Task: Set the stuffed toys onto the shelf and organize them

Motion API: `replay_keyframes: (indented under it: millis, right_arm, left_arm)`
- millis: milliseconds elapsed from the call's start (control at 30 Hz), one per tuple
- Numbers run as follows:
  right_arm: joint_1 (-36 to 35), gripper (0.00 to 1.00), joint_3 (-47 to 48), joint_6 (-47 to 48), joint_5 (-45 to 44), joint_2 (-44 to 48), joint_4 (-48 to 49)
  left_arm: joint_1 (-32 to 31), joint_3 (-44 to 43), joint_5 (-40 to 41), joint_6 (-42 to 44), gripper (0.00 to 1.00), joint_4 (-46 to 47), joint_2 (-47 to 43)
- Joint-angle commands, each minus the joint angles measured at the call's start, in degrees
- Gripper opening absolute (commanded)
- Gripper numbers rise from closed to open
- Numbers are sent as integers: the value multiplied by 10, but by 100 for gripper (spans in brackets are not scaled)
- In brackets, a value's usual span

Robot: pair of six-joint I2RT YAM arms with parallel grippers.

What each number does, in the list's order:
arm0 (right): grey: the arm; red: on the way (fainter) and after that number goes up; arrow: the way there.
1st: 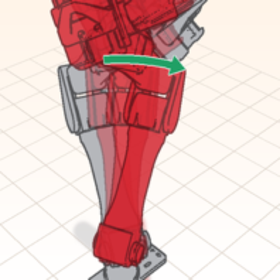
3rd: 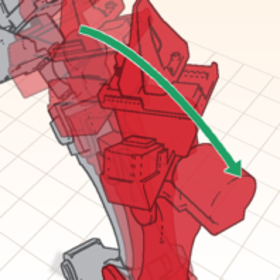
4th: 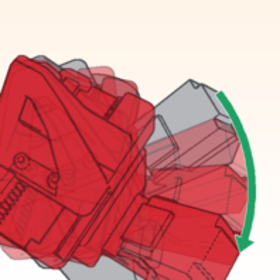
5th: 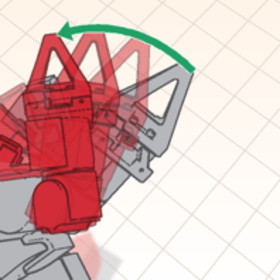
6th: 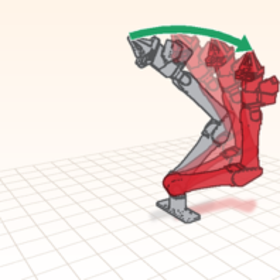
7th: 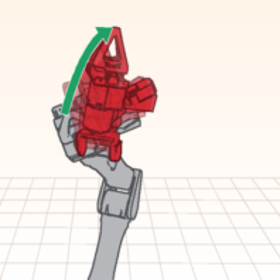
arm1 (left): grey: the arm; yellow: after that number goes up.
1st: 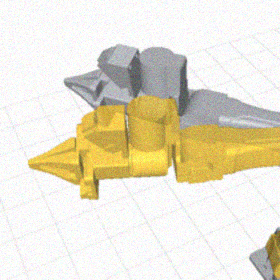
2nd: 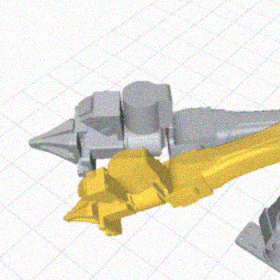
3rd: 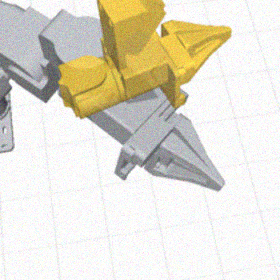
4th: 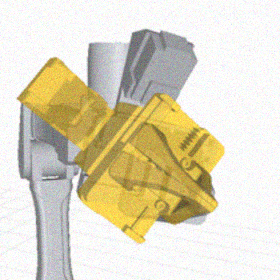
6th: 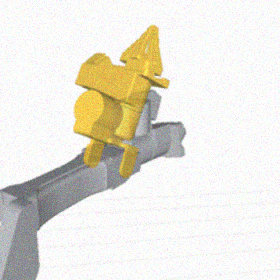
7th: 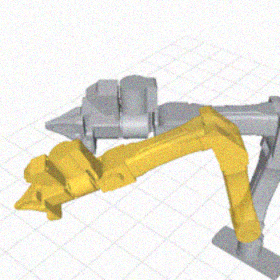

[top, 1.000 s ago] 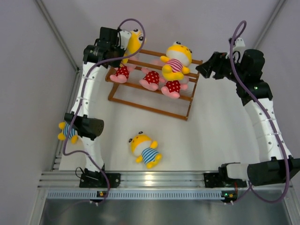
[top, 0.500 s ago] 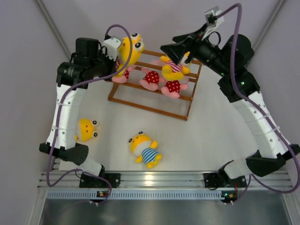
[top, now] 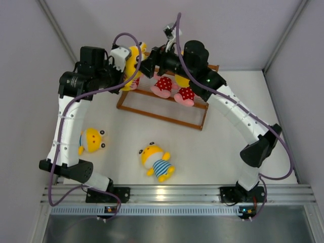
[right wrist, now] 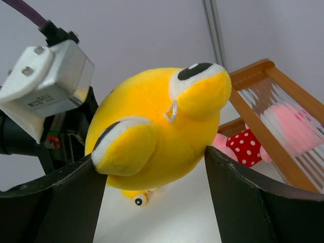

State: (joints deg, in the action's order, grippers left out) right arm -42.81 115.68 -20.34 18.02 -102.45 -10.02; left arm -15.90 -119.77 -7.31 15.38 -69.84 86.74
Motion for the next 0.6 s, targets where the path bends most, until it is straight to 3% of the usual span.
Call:
replay_keyframes:
  millis: [0,33,67,100,133,167,233,333,367,500,567]
  right_arm:
    - [-18,74,39,-15,-4,-5,45]
    - [-18,68,39,-24,-5,-9,47]
    - [-19,47,41,-29,-4,-17,49]
    - [-18,34,42,-41,1,-21,58]
    - [-18,14,42,-45,10,-23,62]
    - [-18,4,41,-51,17,-27,67]
    - [-15,0,39,-66,25,-28,78]
    - [2,0,11,-106,28,-13,114]
    - [7,0,-1,-121,32,0,132]
    - [41,0,-24,-183,42,22,171]
    - [54,0,-24,-198,47,30,178]
  left_arm:
    - [-6,-7,-42,10,0,38,-12]
    - [-6,-5,-46,15,0,39,-17]
    - [-7,-5,-52,17,0,39,-17]
    - [-6,-2,-52,19,0,39,-19]
    - [-7,1,-51,28,0,38,-25]
    - [-7,3,-49,32,0,39,-29]
    - [-7,13,-46,45,0,39,-43]
    - [-7,19,-56,54,55,39,-72]
    - [-7,16,-59,56,79,40,-80]
    - [-6,-19,-63,57,92,40,-116]
    - [-7,-29,-57,56,93,41,-132]
